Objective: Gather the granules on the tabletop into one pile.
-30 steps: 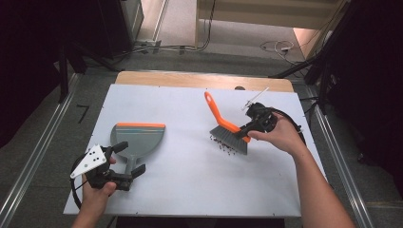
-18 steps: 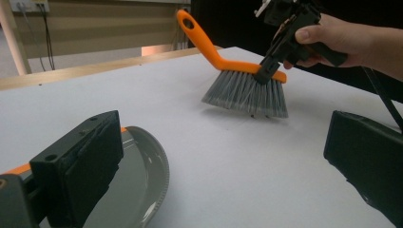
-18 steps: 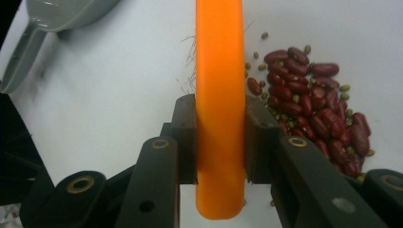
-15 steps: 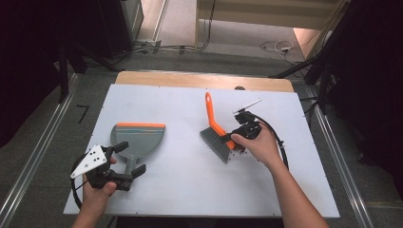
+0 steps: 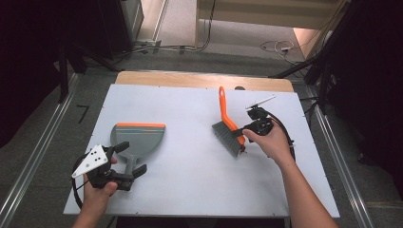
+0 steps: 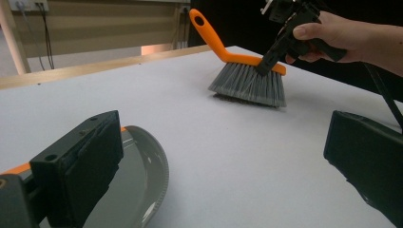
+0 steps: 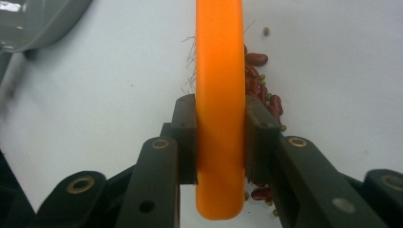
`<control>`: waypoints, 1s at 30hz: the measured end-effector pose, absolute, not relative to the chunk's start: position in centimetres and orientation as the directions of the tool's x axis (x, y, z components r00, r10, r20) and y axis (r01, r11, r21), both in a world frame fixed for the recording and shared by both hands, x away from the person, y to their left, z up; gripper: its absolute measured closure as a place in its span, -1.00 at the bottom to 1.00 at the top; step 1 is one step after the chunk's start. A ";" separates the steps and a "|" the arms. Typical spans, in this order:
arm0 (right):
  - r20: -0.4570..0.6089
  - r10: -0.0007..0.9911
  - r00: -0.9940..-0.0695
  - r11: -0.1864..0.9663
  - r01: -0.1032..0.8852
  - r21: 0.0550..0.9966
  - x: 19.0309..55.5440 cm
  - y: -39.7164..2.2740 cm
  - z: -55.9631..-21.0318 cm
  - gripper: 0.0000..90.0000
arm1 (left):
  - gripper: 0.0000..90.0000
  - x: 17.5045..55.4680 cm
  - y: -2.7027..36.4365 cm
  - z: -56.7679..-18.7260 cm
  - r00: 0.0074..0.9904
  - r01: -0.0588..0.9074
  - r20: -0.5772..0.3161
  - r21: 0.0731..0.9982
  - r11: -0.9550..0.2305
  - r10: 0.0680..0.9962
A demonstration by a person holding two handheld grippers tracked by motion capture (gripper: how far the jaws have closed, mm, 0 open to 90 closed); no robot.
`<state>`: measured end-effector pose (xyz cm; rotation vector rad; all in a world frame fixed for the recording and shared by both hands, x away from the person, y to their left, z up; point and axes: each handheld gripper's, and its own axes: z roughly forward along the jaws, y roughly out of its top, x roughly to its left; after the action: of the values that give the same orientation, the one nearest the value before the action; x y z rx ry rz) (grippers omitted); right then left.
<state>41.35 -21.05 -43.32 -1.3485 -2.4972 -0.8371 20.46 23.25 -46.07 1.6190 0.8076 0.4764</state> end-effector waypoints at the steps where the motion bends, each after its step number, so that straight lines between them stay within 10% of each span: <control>1: 0.413 0.703 -0.579 0.432 0.809 0.399 41.3 -21.2 -43.1 0.52 | -1.00 20.5 23.3 -46.1 0.675 0.239 -0.126 0.969 -0.054 0.727; 30: 0.300 0.782 -0.546 0.120 0.604 0.788 32.0 -32.4 -43.7 0.52 | -1.00 20.9 23.6 -46.4 0.659 0.252 -0.131 0.966 -0.052 0.741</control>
<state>31.97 -32.35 -43.67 -1.5618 -2.4837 -1.5760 20.89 23.55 -46.39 1.6185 0.8317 0.4842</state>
